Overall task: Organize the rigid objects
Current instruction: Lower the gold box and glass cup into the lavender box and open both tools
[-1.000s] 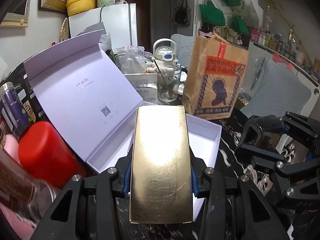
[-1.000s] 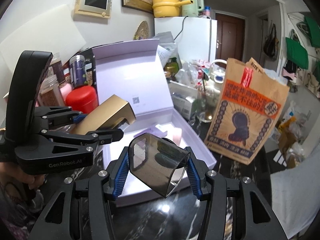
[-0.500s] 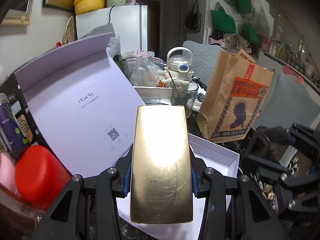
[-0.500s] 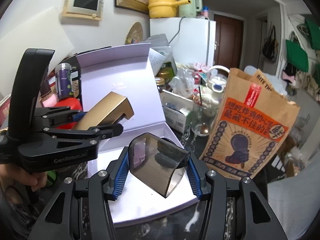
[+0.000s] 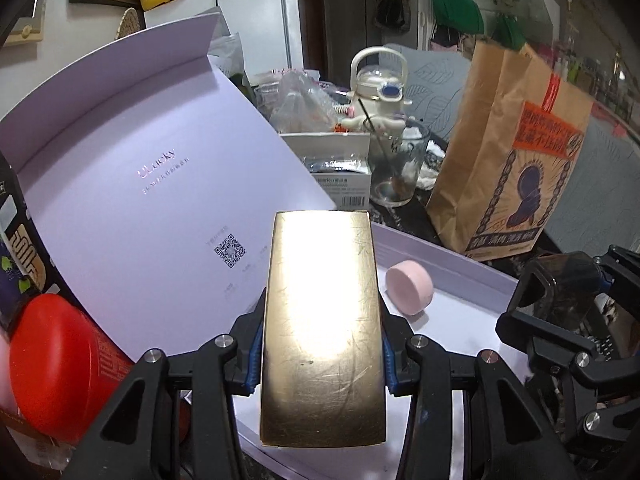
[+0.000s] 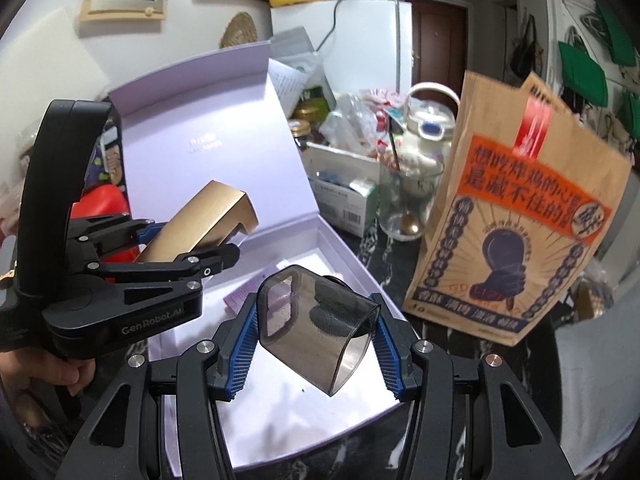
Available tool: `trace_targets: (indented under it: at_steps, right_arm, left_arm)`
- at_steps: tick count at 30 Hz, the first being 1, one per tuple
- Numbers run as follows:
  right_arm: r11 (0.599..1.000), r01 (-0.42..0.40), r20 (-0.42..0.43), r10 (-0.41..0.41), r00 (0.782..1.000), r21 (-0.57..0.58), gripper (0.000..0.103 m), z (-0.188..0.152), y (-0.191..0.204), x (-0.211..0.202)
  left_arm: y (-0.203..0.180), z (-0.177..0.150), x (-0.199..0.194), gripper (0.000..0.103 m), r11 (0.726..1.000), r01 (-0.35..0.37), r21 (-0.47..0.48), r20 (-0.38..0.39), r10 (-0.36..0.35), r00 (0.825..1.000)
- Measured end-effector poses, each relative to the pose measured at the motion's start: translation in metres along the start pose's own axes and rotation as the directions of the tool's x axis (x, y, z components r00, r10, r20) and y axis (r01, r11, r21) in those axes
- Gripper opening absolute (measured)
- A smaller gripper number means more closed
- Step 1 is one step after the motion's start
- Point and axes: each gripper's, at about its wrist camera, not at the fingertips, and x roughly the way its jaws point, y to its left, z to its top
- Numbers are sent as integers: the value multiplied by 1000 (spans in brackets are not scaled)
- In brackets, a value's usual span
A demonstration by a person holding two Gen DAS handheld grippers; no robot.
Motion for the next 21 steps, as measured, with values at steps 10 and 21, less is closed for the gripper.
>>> trace_targets:
  at_steps: [10,21]
  right_arm:
    - [1000,3,-78,-2,997,22,52,-12,-3,32]
    - [998,8,-149,1,989,59,52,-19,-11,56]
  left_arm:
    - [-11,-9,22,44,999,14,43,-66,-11,998]
    - [-12,-20,53,44,998,25,52,-171,-16,985]
